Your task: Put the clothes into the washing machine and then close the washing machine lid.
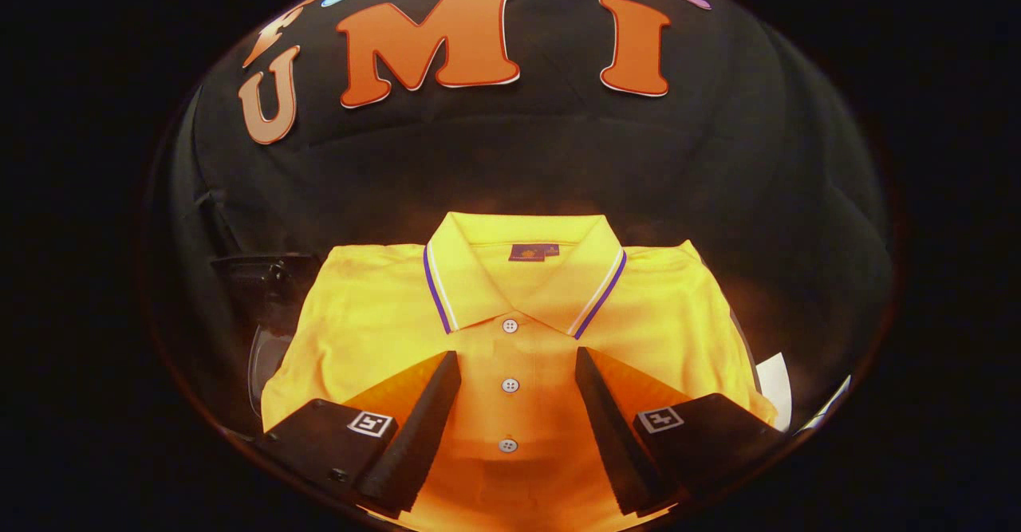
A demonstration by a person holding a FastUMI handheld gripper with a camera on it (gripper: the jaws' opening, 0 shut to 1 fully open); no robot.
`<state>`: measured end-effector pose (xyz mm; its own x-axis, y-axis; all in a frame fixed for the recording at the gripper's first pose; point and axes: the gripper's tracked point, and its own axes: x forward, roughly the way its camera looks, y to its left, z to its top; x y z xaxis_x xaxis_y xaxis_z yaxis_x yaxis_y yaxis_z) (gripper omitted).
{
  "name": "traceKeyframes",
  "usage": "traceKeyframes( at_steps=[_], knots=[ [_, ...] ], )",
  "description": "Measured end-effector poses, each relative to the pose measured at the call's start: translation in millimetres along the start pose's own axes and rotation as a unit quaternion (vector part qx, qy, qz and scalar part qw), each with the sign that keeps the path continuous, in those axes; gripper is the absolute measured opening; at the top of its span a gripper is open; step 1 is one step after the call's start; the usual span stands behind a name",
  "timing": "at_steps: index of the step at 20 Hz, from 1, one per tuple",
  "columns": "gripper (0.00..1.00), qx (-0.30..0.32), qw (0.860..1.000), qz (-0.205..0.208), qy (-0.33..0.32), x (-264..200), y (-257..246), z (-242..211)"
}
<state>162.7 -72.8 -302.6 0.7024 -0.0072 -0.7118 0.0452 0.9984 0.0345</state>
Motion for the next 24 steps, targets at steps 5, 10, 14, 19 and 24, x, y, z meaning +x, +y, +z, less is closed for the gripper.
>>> traceKeyframes(
  at_steps=[5, 10, 14, 19, 24],
  knots=[
    [0.69, -0.019, 0.999, 0.020, 0.024, 0, 13, 1],
    [0.26, -0.029, 0.999, 0.021, 0.032, 1, 20, -1],
    [0.14, -0.036, 0.999, 0.026, 0.030, -2, 22, 0],
    [0.08, 0.030, 0.998, 0.059, -0.004, -5, 24, 5],
    [0.08, 0.123, 0.986, 0.100, -0.047, -29, 29, 30]
  ],
)
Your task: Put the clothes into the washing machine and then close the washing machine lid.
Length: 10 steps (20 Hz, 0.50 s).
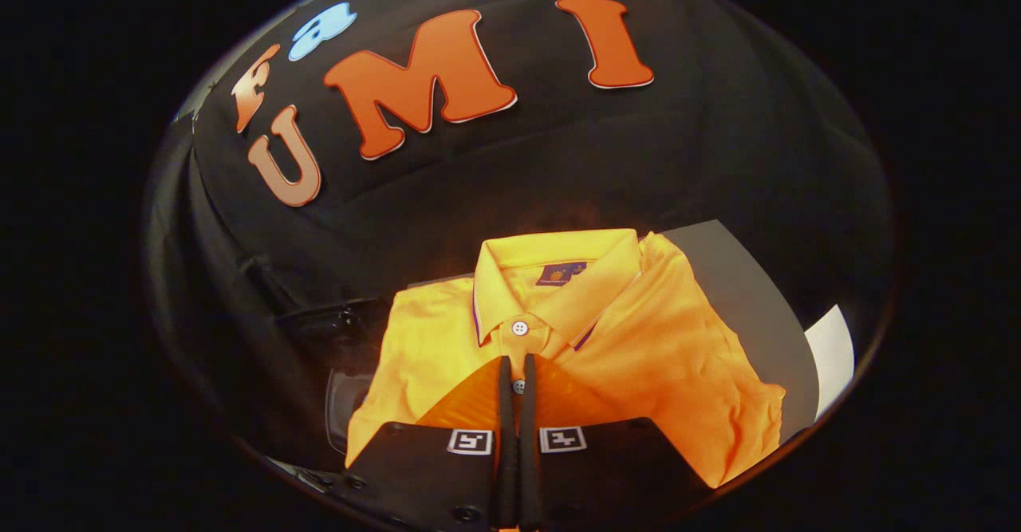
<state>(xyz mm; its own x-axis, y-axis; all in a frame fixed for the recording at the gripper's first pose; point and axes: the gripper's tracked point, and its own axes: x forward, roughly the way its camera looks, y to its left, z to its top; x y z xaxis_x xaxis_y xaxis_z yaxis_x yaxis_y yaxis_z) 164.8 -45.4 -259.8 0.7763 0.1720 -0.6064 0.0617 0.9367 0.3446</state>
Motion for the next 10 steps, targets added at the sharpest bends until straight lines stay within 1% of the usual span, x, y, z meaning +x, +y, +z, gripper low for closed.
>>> traceKeyframes(
  at_steps=[5, 8, 10],
  knots=[
    [0.08, 0.034, 0.998, 0.001, -0.054, -31, 22, 28],
    [0.08, 0.027, 0.997, 0.009, -0.078, -59, 75, 28],
    [0.08, 0.020, 0.996, 0.025, -0.087, -71, 116, 29]
  ],
)
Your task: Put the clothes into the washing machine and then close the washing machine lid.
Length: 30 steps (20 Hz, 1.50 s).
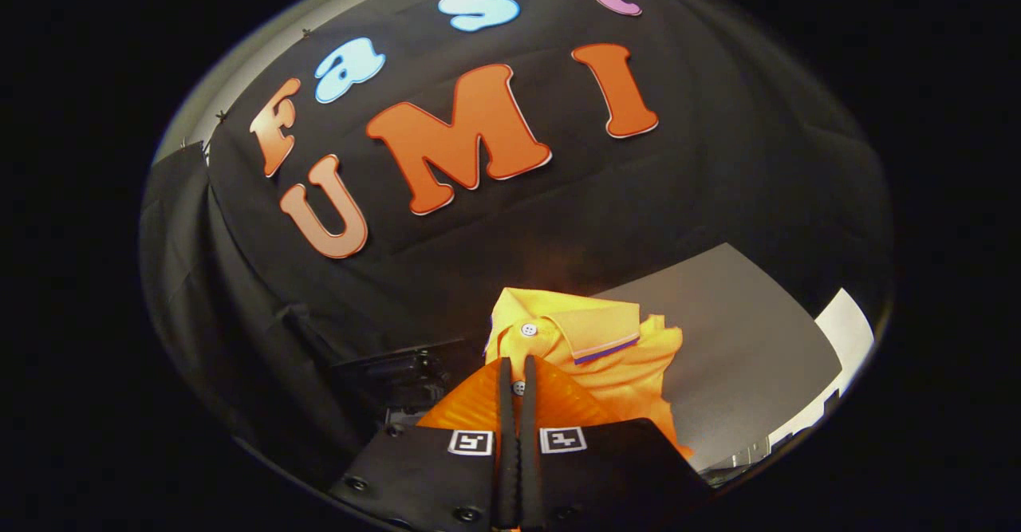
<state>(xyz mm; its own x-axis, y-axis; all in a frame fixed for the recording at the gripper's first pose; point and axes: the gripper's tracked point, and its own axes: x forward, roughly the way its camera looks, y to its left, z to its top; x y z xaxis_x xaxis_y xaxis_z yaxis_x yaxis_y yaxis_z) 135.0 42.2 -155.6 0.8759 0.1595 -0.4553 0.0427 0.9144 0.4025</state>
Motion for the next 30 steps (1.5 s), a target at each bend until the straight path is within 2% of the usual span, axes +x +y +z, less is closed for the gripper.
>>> traceKeyframes(
  at_steps=[8, 14, 19, 23, 30],
  knots=[
    [0.08, -0.022, 0.994, 0.097, 0.034, 10, 158, -39],
    [0.08, -0.051, 0.986, 0.130, 0.092, 56, 223, -105],
    [0.08, -0.083, 0.979, 0.130, 0.136, 110, 240, -171],
    [0.08, -0.102, 0.973, 0.113, 0.174, 156, 233, -223],
    [0.08, -0.107, 0.968, 0.085, 0.210, 228, 212, -287]
  ],
)
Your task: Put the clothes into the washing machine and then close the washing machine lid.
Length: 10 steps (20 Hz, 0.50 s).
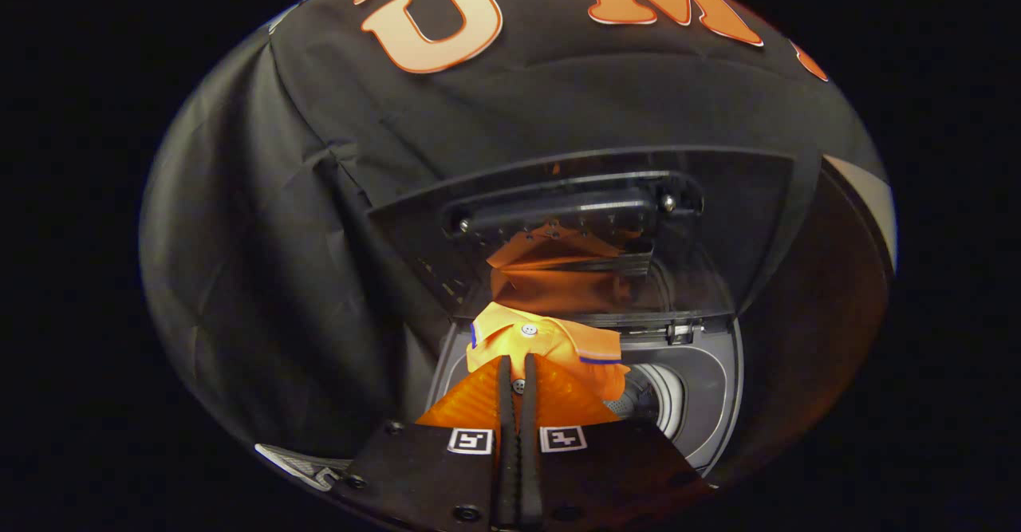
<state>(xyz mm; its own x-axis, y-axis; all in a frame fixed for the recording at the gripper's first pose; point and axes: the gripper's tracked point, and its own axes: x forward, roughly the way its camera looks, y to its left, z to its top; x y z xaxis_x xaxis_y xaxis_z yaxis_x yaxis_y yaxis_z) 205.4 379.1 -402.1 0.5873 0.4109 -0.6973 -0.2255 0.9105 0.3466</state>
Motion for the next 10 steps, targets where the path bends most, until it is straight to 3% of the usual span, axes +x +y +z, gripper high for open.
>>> traceKeyframes(
  at_steps=[10],
  knots=[
    [0.08, 0.002, 0.997, -0.040, 0.065, 69, -36, -76]
  ],
)
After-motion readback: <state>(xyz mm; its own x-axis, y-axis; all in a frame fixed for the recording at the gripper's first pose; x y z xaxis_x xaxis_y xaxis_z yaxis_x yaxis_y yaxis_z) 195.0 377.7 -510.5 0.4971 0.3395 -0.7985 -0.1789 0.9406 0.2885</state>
